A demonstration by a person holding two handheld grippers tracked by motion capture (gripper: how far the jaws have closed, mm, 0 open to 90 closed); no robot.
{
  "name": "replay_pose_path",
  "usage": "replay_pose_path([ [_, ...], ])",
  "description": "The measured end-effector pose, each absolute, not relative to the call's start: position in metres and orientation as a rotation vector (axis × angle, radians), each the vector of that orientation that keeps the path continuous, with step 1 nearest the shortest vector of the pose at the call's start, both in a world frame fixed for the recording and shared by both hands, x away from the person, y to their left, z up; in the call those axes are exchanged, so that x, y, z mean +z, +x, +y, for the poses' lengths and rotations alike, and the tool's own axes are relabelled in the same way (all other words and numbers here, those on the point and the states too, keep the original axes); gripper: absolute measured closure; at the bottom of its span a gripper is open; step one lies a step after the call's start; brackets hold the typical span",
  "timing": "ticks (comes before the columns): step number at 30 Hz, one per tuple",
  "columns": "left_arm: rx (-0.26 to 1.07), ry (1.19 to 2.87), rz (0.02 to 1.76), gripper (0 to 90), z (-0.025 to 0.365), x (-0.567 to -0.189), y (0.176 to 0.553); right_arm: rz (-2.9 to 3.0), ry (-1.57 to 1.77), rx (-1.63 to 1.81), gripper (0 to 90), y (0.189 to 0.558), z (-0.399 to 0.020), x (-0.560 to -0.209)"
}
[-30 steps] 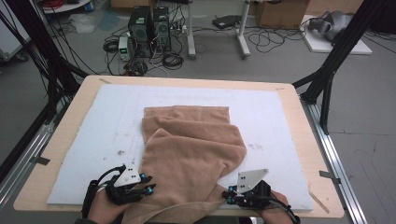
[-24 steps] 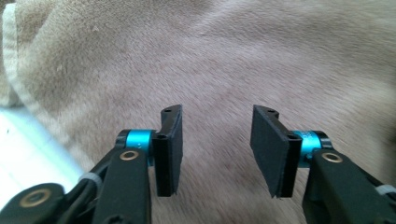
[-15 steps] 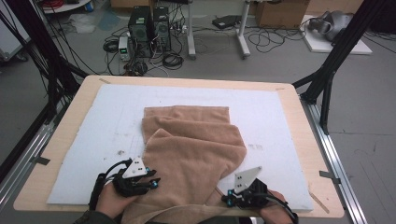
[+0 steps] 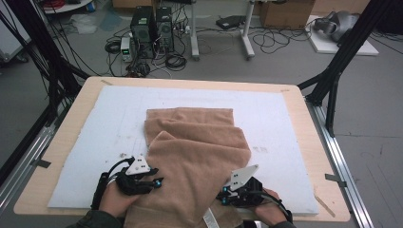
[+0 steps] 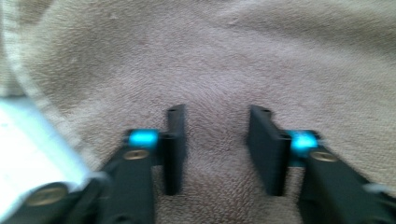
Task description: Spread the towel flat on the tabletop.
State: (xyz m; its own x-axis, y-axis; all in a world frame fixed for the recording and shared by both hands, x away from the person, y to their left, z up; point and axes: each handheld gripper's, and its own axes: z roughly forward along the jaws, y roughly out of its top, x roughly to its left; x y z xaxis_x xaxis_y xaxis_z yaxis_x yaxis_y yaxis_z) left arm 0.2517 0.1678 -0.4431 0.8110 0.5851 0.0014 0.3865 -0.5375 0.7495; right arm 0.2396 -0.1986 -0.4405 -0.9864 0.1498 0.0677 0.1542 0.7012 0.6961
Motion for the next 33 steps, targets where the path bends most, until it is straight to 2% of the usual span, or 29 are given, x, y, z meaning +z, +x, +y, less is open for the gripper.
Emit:
replay_pose_path([
  [6, 0.341, 2.174, 0.719, 64.7, 0.176, -0.44, 0.245, -2.909, -0.164, -1.078, 88.5, 0.21, -0.219, -0.43],
  [9, 0.351, 2.168, 0.725, 63.1, 0.183, -0.438, 0.245, -2.92, -0.223, -1.176, 80.8, 0.208, -0.233, -0.42],
  [11, 0.34, 2.181, 0.739, 60.7, 0.185, -0.441, 0.25, -2.967, -0.291, -1.17, 73.8, 0.22, -0.231, -0.421],
  [13, 0.323, 2.188, 0.734, 61.0, 0.185, -0.444, 0.251, -2.951, -0.312, -1.161, 71.8, 0.232, -0.224, -0.428],
  [15, 0.312, 2.174, 0.722, 67.7, 0.185, -0.445, 0.249, -2.939, -0.294, -1.153, 74.2, 0.238, -0.216, -0.436],
  [17, 0.311, 2.179, 0.702, 82.6, 0.184, -0.445, 0.246, -2.913, -0.289, -1.176, 85.7, 0.238, -0.214, -0.44],
  [21, 0.333, 2.186, 0.694, 86.2, 0.187, -0.442, 0.235, -2.88, -0.243, -1.158, 89.0, 0.228, -0.221, -0.439],
  [25, 0.307, 2.173, 0.653, 86.2, 0.197, -0.43, 0.201, -2.853, -0.155, -1.153, 88.7, 0.205, -0.235, -0.424],
  [27, 0.306, 2.174, 0.633, 84.6, 0.2, -0.423, 0.189, -2.868, -0.16, -1.2, 86.9, 0.201, -0.241, -0.412],
  [29, 0.337, 2.169, 0.633, 70.7, 0.198, -0.418, 0.191, -2.911, -0.208, -1.223, 79.6, 0.209, -0.244, -0.407],
  [33, 0.345, 2.171, 0.65, 57.6, 0.186, -0.422, 0.22, -2.961, -0.299, -1.209, 71.0, 0.237, -0.237, -0.417],
])
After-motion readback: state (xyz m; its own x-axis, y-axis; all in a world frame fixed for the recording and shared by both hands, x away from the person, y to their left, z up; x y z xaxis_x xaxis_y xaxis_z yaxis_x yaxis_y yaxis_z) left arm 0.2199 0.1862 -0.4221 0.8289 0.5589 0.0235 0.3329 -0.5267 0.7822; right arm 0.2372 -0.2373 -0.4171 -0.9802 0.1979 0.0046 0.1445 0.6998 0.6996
